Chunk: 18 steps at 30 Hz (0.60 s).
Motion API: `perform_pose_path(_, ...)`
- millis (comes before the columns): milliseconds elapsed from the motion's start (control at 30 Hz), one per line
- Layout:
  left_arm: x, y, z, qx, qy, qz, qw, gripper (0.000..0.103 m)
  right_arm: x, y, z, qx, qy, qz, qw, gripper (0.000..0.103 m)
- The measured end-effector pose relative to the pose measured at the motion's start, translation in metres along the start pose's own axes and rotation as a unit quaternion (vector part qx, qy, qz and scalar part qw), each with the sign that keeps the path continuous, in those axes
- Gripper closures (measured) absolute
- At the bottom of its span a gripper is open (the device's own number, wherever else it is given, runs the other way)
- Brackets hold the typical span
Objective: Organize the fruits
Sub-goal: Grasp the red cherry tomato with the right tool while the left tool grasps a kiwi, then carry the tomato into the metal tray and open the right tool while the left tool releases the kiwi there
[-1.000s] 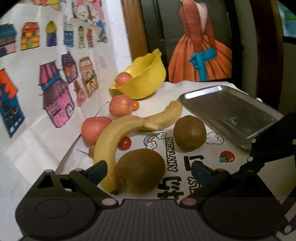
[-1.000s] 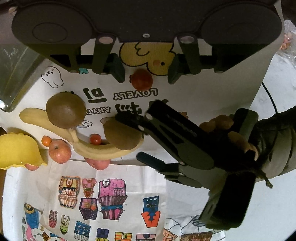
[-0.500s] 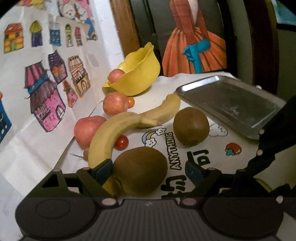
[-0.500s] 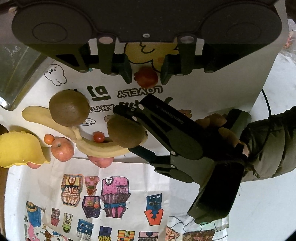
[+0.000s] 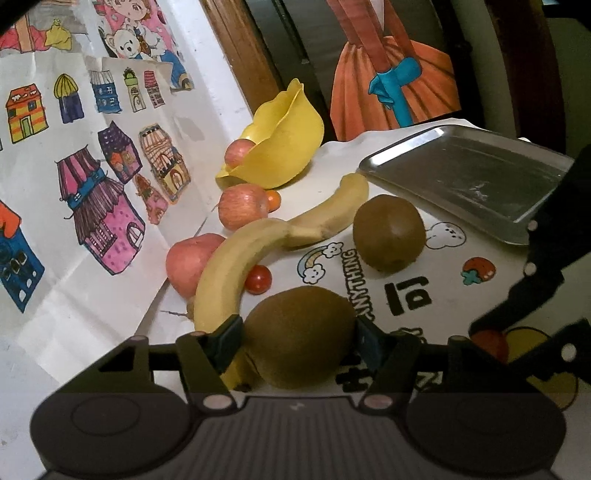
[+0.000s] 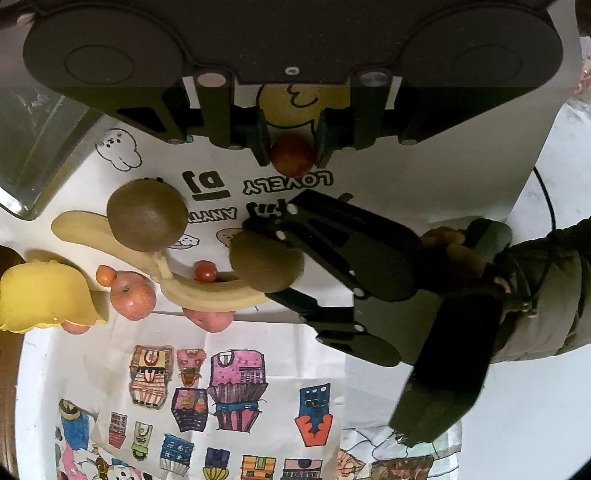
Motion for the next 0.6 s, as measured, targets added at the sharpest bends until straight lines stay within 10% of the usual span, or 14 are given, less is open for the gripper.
perform_pose_path(300,0.001,-0.014,-0.023,-0.02,0.04,-0.001,0.999,0.032,-0.005,-0.011,-0.004,-0.01,0.011,0.0,1.0,0.076)
perform_pose_path(600,0.001,-0.002,-0.014,-0.031,-0.041,0.007,0.9986,0.034,-0.006,-0.019,-0.01,-0.018,0.016,-0.008,1.0,0.076)
Point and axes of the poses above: each gripper's, at about its wrist camera, not at the fingertips, and y roughly the way its jaws point, z to its left, x to its top, the point moved 8 cm from there along y, roughly the way its jaws point, and after that the axes turned 6 degrees about -z, right-handed, at the moved point
